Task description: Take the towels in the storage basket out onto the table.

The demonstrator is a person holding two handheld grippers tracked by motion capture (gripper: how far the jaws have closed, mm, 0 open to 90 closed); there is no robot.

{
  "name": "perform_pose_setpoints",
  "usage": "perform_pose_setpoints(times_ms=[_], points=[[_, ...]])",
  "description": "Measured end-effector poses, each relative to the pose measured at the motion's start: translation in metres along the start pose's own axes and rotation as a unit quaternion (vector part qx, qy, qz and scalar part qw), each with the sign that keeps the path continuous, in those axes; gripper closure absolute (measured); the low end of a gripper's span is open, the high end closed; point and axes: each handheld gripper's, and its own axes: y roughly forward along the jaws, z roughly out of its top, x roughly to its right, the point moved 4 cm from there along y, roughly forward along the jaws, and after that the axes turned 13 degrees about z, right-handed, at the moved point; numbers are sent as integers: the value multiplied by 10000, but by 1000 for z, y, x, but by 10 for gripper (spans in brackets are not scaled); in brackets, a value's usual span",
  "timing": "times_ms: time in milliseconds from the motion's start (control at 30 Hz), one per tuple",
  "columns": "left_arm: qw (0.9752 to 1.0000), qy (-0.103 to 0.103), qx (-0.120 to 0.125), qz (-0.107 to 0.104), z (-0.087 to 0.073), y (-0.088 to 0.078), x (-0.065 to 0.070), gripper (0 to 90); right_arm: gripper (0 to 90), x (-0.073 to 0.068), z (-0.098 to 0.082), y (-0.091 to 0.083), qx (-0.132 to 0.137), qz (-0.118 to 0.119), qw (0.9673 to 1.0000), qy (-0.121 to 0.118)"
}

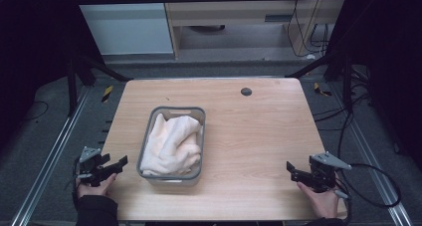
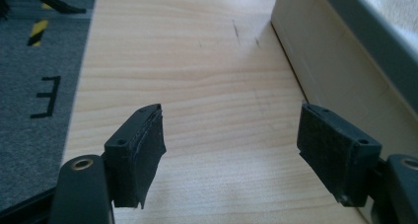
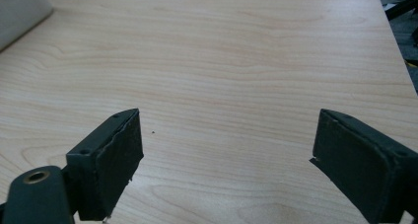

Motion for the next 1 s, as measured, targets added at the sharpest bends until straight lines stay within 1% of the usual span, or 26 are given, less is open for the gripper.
perform_pose_setpoints(times_ms=[67, 133, 167, 267, 400, 433, 467, 567, 633, 767, 867, 933, 1000], points=[[10000, -54, 14, -15, 2, -3, -1, 283, 94, -1, 2, -1, 69, 5, 10000, 4], [10000, -59, 32, -12, 4, -4, -1, 286, 89, -1, 2, -1, 82, 2, 10000, -10], [10000, -66, 34, -34, 5, -6, -2, 293, 88, -1, 2, -1, 64, 17, 10000, 15], [9999, -63, 98, -50, 10, -12, 0, 309, 87, 1, 1, 0, -15, 3, 10000, -29], [9999, -33, 121, -84, 14, -17, 1, 315, 95, 1, 1, -1, -8, -1, 10000, -56], [9998, -60, 171, -125, 17, -21, 2, 317, 97, 0, 1, -1, -18, 15, 10000, -48], [9998, -60, 171, -125, 17, -21, 2, 326, 97, 0, 1, -1, -18, 15, 10000, -48], [9995, -93, 278, -146, 21, -26, 3, 342, 103, -1, 0, 0, -54, -8, 9999, -126], [9993, -98, 328, -175, 24, -30, 4, 349, 106, -2, 0, 1, -48, 4, 9999, -131], [9988, -73, 402, -268, 29, -37, 6, 358, 117, -2, -1, 1, -21, -17, 9998, -192], [9984, -52, 425, -363, 32, -41, 9, 367, 119, -4, -1, 1, -33, -1, 9998, -179], [9984, -7, 424, -378, 34, -43, 11, 372, 118, -4, -1, 1, -33, 4, 9998, -191], [9983, 8, 410, -404, 36, -45, 13, 378, 119, -3, -2, 2, -60, -20, 9997, -256]])
